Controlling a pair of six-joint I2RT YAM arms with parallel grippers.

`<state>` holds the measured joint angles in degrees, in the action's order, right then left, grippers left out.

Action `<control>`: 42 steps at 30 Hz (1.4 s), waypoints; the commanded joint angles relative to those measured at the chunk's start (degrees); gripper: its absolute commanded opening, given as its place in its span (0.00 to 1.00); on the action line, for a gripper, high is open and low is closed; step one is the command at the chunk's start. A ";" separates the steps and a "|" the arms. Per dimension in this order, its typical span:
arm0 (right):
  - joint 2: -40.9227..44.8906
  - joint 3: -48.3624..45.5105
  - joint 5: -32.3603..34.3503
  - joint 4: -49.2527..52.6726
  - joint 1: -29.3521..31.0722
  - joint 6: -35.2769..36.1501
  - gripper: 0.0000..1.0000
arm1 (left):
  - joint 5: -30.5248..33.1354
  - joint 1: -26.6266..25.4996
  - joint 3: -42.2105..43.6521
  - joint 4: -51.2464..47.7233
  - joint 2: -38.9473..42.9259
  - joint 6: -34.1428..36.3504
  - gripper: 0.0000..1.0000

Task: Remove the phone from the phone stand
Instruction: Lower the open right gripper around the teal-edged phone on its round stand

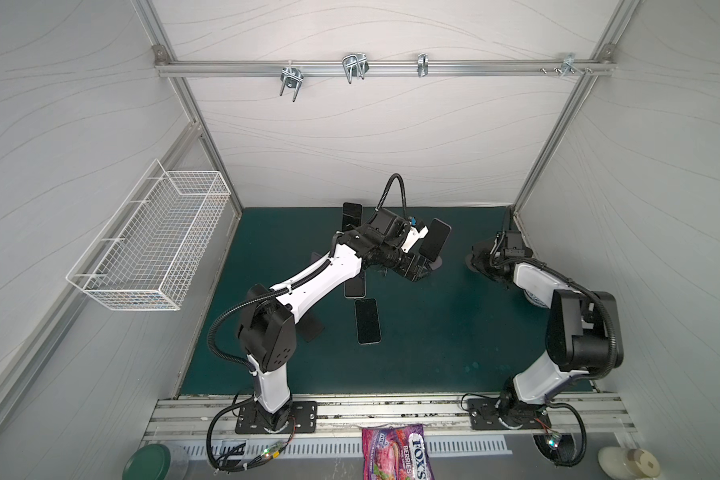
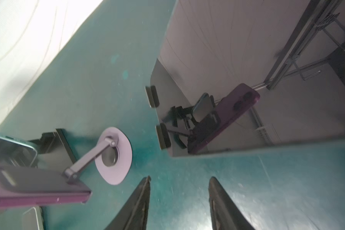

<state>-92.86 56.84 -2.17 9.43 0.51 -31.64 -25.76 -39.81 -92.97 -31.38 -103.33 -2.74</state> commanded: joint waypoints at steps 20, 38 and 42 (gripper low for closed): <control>4.35 3.26 -13.62 2.33 -12.29 6.06 0.49 | -1.57 -0.17 0.60 2.15 -1.16 1.18 0.85; -1.44 6.63 -14.32 1.94 -13.41 8.34 0.47 | -1.31 -0.18 0.86 2.03 -1.95 1.50 0.85; -1.42 6.74 -14.15 2.41 -13.95 8.63 0.48 | -1.31 -0.12 0.95 2.01 -1.96 1.44 0.85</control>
<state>-93.54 62.74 -15.94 10.94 -12.69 -24.14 -26.46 -39.81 -91.79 -31.33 -104.36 -2.15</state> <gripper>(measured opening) 0.475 0.850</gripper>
